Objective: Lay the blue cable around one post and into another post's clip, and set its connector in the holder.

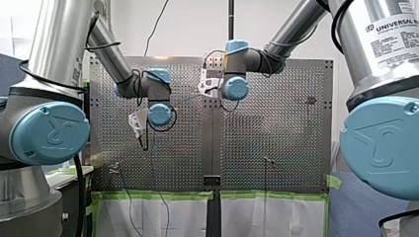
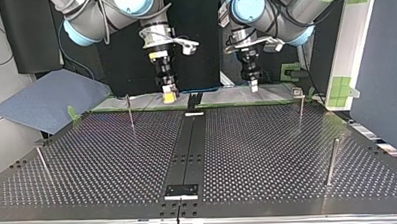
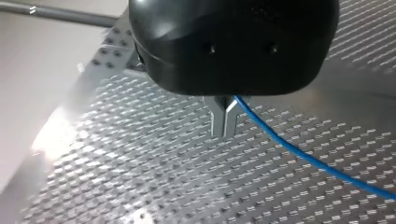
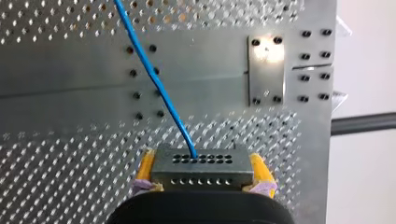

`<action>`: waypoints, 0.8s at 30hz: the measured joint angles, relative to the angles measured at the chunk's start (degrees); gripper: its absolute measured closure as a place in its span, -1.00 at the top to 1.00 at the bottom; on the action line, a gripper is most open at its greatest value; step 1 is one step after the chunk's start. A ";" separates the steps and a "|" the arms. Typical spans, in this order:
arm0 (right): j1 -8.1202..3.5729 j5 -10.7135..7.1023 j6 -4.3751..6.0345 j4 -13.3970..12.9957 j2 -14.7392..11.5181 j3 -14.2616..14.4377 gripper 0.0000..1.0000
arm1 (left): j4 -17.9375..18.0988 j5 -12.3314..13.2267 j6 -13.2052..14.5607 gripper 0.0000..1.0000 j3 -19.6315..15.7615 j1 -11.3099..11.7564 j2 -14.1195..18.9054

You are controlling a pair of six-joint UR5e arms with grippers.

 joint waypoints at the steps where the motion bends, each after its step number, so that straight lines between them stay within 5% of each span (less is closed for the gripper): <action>1: 0.06 -0.44 -0.03 0.58 0.00 -0.64 -1.00 | -0.45 0.17 -0.29 -0.95 0.37 0.42 0.47; 15: 0.55 -4.48 -0.07 4.25 0.15 -8.84 -1.00 | -8.30 6.68 -3.92 -0.95 5.01 8.15 8.31; 24: 1.76 -5.94 -0.08 5.61 0.33 -13.08 -1.00 | -12.55 5.71 -4.15 -0.95 7.17 12.40 12.55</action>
